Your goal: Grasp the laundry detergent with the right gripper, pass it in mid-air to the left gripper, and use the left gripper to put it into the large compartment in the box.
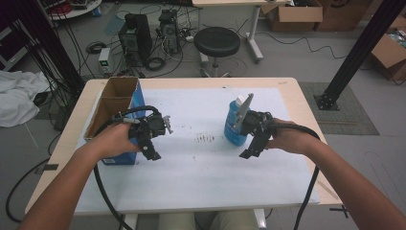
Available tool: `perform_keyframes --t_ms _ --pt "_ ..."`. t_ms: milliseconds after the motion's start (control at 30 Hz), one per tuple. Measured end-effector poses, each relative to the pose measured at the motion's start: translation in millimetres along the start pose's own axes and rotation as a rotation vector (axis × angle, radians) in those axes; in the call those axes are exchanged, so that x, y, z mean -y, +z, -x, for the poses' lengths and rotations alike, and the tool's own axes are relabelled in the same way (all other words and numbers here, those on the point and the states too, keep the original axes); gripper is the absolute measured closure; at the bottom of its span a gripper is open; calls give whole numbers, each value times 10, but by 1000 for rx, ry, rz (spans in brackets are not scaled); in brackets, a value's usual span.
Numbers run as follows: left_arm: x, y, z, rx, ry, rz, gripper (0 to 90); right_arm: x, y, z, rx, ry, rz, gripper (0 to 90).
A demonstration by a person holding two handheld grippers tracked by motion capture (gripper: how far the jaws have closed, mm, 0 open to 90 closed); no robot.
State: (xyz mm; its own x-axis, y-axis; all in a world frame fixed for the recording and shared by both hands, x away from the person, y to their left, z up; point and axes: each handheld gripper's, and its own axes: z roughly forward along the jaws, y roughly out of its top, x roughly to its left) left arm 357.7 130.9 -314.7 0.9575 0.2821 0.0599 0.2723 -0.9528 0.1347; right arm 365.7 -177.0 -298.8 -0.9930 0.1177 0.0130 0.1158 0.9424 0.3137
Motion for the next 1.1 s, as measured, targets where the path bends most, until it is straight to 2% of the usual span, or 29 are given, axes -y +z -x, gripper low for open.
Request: perform_keyframes --t_ms 300,333,667,833,967,1000,1033,1100 --pt "-6 0 -15 0 0 9 209 207 -4 14 26 76 67 194" --pt "-5 -2 -17 0 -2 10 209 261 7 28 39 101 83 194" --pt "-17 2 -23 3 -3 9 209 472 76 67 82 223 158 193" --pt "-21 2 -28 3 -5 8 209 566 83 79 116 267 221 190" --pt "-27 4 -33 3 -1 7 209 645 105 102 140 322 273 190" --pt "-27 4 -33 3 -1 7 209 645 105 102 140 322 273 190" --pt "-31 9 -30 4 -4 11 209 692 115 125 140 357 314 190" --pt "-34 7 -32 3 0 10 209 727 125 139 152 381 343 190"
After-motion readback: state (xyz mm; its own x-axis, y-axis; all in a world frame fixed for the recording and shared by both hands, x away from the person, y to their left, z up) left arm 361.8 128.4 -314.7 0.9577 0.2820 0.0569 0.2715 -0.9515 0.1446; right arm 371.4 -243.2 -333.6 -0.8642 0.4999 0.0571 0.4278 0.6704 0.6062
